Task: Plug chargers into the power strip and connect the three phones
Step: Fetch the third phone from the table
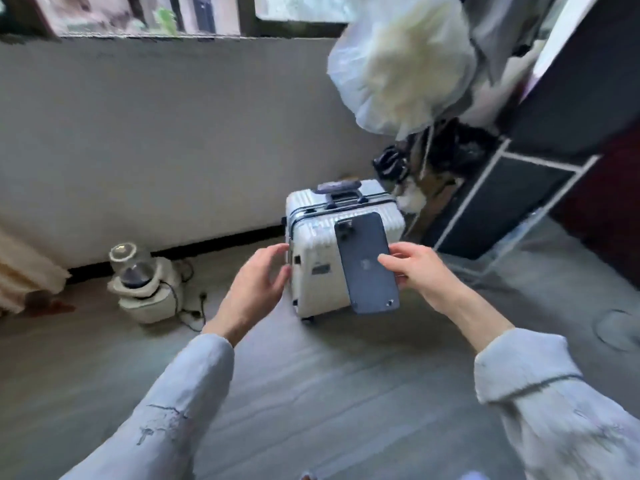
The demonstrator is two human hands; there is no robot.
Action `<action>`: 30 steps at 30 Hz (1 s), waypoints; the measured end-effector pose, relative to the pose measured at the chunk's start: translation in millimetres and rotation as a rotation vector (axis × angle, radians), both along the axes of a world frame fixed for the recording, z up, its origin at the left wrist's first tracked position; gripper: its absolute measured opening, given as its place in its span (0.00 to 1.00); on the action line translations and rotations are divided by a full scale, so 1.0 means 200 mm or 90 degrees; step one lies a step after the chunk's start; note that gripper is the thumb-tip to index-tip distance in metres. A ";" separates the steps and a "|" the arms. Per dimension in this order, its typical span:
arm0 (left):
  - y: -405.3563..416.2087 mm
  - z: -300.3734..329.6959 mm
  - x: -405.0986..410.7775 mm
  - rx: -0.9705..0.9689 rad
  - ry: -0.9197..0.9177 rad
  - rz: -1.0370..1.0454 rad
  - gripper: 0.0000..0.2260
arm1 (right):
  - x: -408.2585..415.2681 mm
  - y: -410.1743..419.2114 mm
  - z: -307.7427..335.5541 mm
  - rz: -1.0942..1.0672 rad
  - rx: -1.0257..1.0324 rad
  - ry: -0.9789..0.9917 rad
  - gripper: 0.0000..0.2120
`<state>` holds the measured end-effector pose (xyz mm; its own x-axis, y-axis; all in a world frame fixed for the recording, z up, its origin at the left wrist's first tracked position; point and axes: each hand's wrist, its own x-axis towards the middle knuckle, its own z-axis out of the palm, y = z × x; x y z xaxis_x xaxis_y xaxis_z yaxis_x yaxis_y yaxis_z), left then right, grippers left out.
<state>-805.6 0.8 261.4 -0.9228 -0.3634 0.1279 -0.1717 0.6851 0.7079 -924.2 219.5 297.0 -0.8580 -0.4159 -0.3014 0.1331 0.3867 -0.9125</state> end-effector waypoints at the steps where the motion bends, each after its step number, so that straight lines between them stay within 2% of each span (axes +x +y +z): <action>1: 0.09 0.03 -0.15 0.001 0.006 -0.046 0.15 | -0.08 0.14 0.04 -0.046 -0.008 0.006 0.06; 6: 0.54 0.12 -0.82 -0.039 0.034 -0.256 0.15 | -0.40 0.75 0.16 -0.263 -0.045 0.023 0.04; 11: 0.98 0.14 -1.41 -0.066 0.049 -0.422 0.15 | -0.68 1.17 0.15 -0.438 -0.067 0.024 0.04; 17: 1.42 0.13 -2.04 -0.071 0.016 -0.592 0.16 | -1.04 1.51 0.13 -0.572 -0.103 0.013 0.04; 24: 2.06 0.10 -2.62 -0.089 0.001 -0.756 0.15 | -1.35 1.98 0.09 -0.721 -0.128 0.019 0.11; 28: 2.53 0.04 -2.87 -0.072 -0.010 -0.818 0.16 | -1.50 2.37 0.05 -0.794 -0.118 0.012 0.09; 30: 2.79 0.01 -3.00 -0.065 -0.009 -0.840 0.16 | -1.59 2.61 0.04 -0.817 -0.103 0.010 0.05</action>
